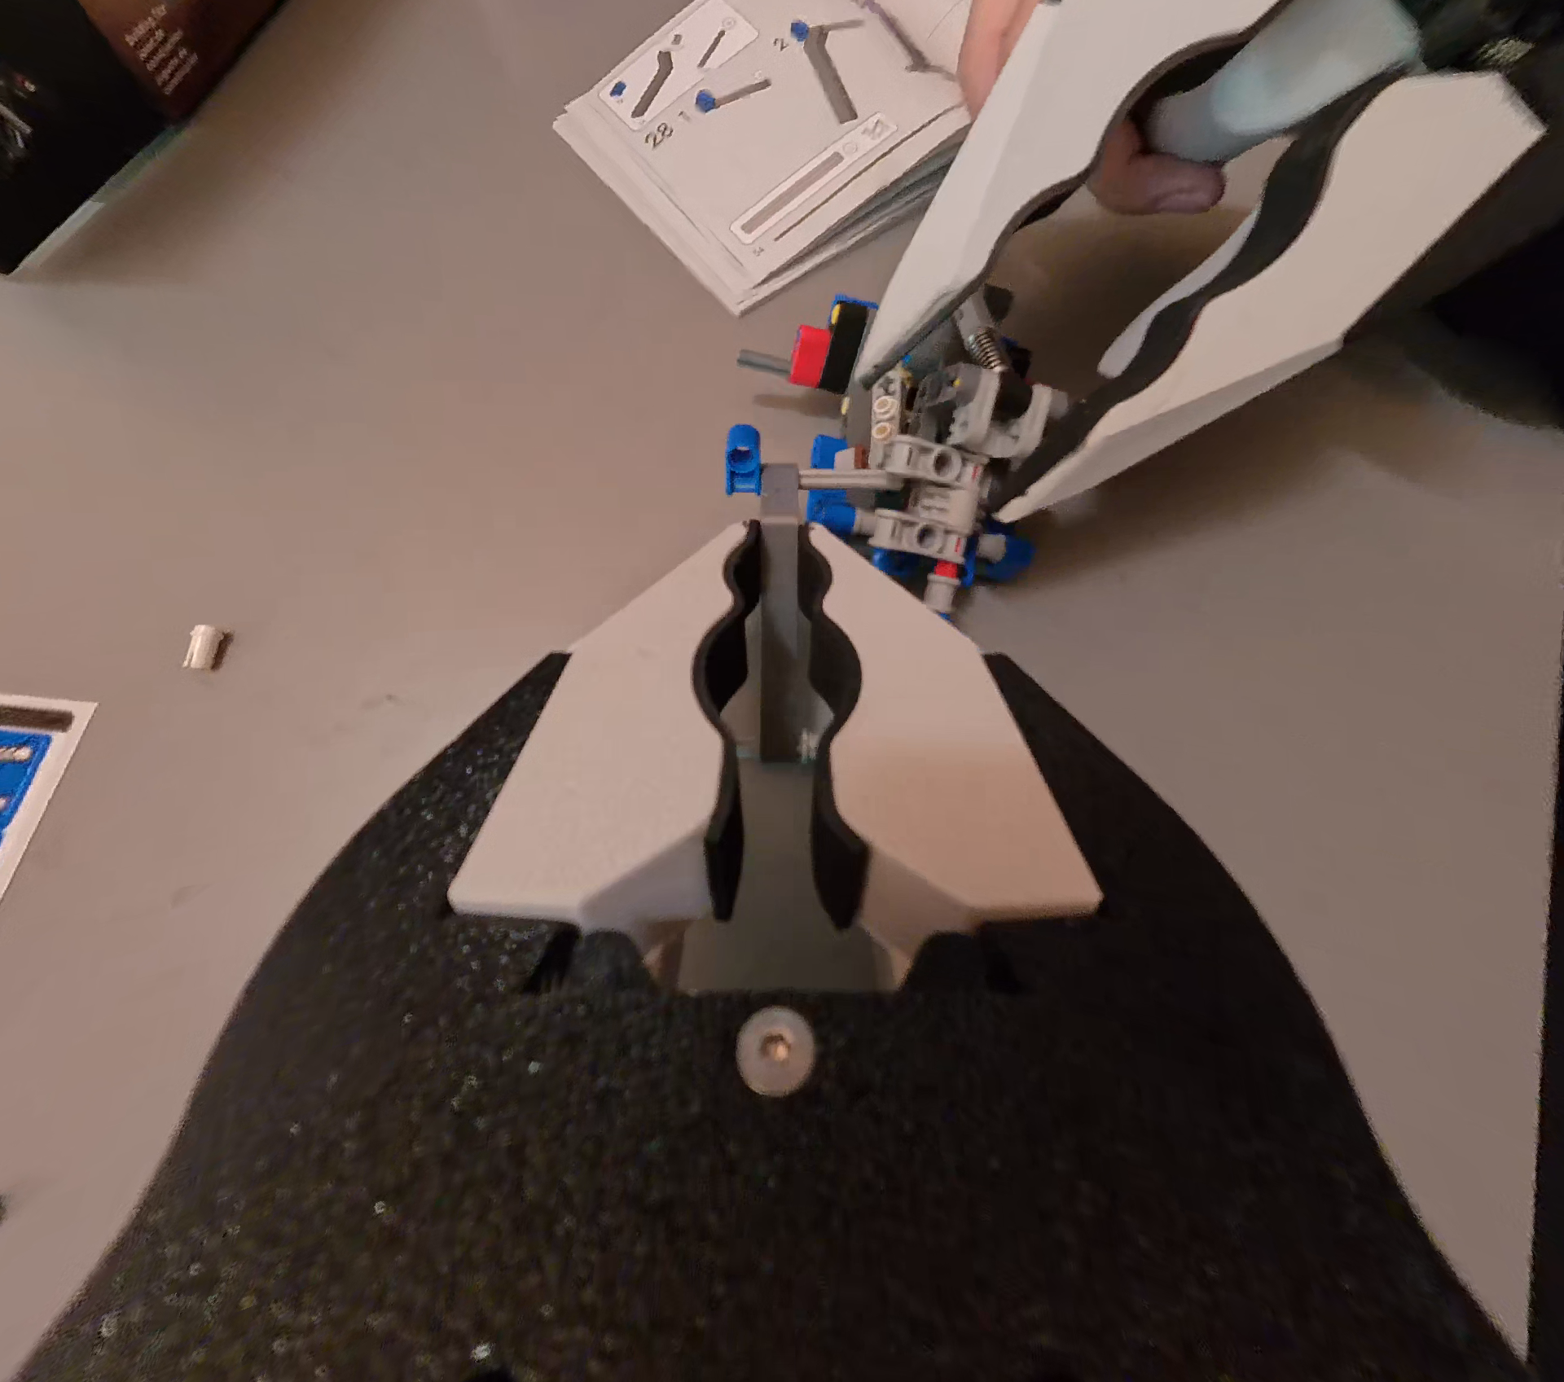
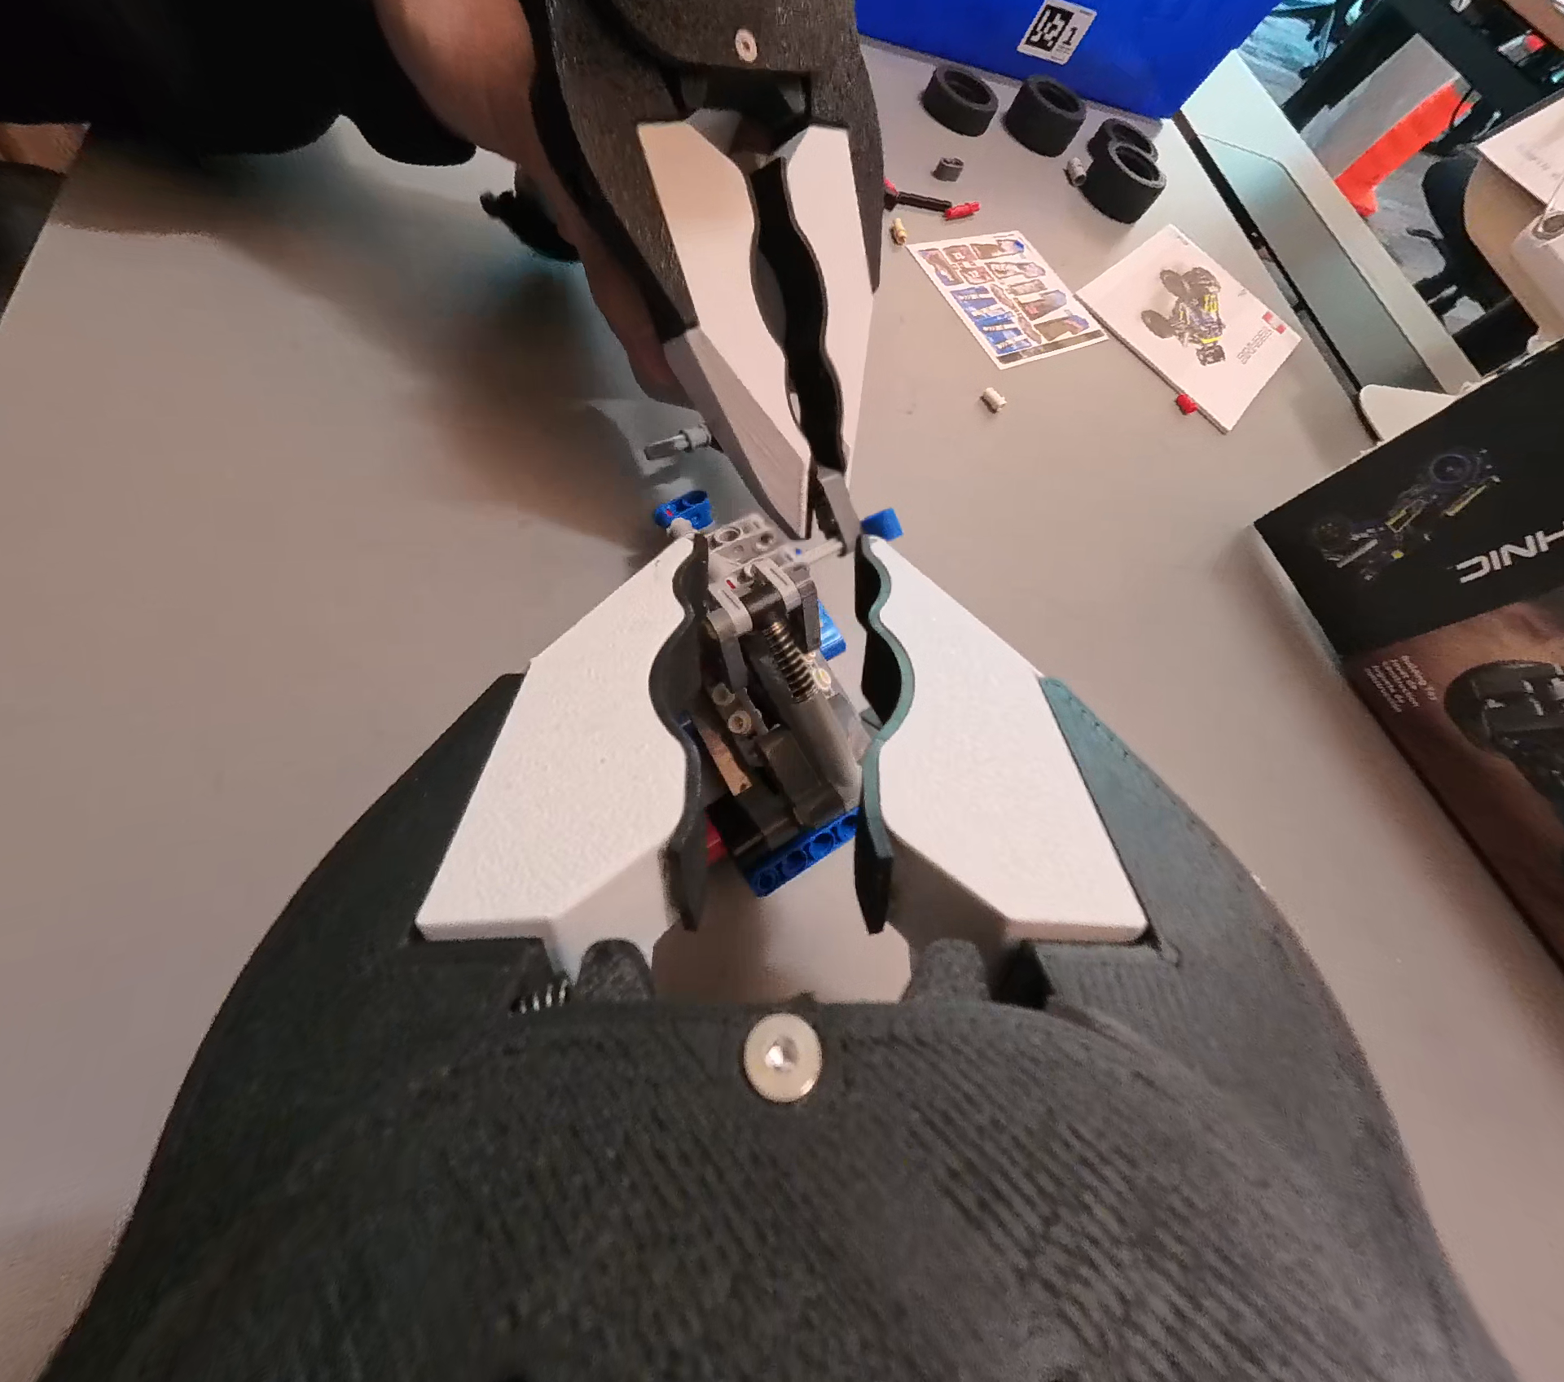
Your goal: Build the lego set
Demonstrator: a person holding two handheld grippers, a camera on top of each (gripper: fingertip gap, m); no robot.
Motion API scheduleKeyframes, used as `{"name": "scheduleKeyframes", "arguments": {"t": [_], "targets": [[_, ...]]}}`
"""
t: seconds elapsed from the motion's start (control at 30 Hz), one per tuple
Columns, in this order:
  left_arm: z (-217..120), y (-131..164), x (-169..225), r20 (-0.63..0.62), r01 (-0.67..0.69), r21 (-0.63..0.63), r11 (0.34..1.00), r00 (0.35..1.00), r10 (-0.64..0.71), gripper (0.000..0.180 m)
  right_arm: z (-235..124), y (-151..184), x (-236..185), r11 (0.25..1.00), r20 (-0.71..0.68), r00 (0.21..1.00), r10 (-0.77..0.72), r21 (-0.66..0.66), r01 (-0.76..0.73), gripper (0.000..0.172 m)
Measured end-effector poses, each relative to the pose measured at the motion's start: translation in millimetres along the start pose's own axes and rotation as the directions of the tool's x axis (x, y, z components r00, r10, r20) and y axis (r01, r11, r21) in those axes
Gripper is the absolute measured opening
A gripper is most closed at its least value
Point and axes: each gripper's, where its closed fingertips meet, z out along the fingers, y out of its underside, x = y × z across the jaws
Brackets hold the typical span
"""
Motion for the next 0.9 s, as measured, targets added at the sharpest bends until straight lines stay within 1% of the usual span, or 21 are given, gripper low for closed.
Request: {"name": "scheduleKeyframes", "arguments": {"t": [0.1,0.17,0.23,0.27,0.37,0.5,0.63,0.7,0.83,0.9], "targets": [[-4.4,-9.9,7.6,-0.075,0.085,0.077,0.993,0.994,-0.079,0.005,-0.6,1.4,1.4,1.000,-0.007,1.000,-0.002,0.002,0.002,0.032],[-4.8,-8.7,8.2,-0.081,0.094,0.078,0.993,0.993,-0.088,0.005,-0.4,5.8,0.6,1.000,-0.002,1.000,-0.012,-0.020,0.012,0.033],[-4.7,-5.9,7.8,-0.061,0.057,0.069,0.996,0.997,-0.053,0.005,-0.3,13.3,0.5,0.997,-0.006,0.999,-0.044,-0.063,0.043,0.038],[-4.6,-5.0,8.4,-0.057,0.042,0.065,0.997,0.998,-0.039,0.005,-0.4,13.3,-0.5,0.997,-0.003,0.998,-0.055,-0.062,0.055,0.038],[-4.0,-8.3,12.9,-0.070,0.021,0.089,0.996,0.997,-0.014,0.005,0.2,10.3,-0.1,0.997,-0.009,0.998,-0.062,-0.048,0.062,0.031],[-6.8,-14.8,10.4,-0.045,-0.002,0.135,0.991,0.999,0.009,0.005,-1.7,5.8,1.2,0.997,-0.021,0.997,-0.075,-0.031,0.074,0.023],[-11.0,-26.1,14.1,0.005,-0.147,0.213,0.966,0.989,0.150,0.004,-1.8,6.0,1.5,0.997,-0.021,0.997,-0.075,-0.020,0.075,0.024],[-9.7,-25.7,14.7,0.026,-0.192,0.207,0.959,0.981,0.191,0.004,-2.1,6.2,1.0,0.997,-0.017,0.997,-0.075,-0.020,0.074,0.024],[-8.9,-19.6,5.3,0.062,-0.219,0.163,0.962,0.975,0.211,0.004,-2.1,7.4,-0.5,0.995,-0.020,0.995,-0.095,-0.037,0.094,0.024],[-9.2,-15.2,6.1,0.042,-0.232,0.143,0.962,0.973,0.228,0.004,-2.1,7.3,-0.6,0.995,-0.025,0.995,-0.094,-0.036,0.093,0.024]]}}
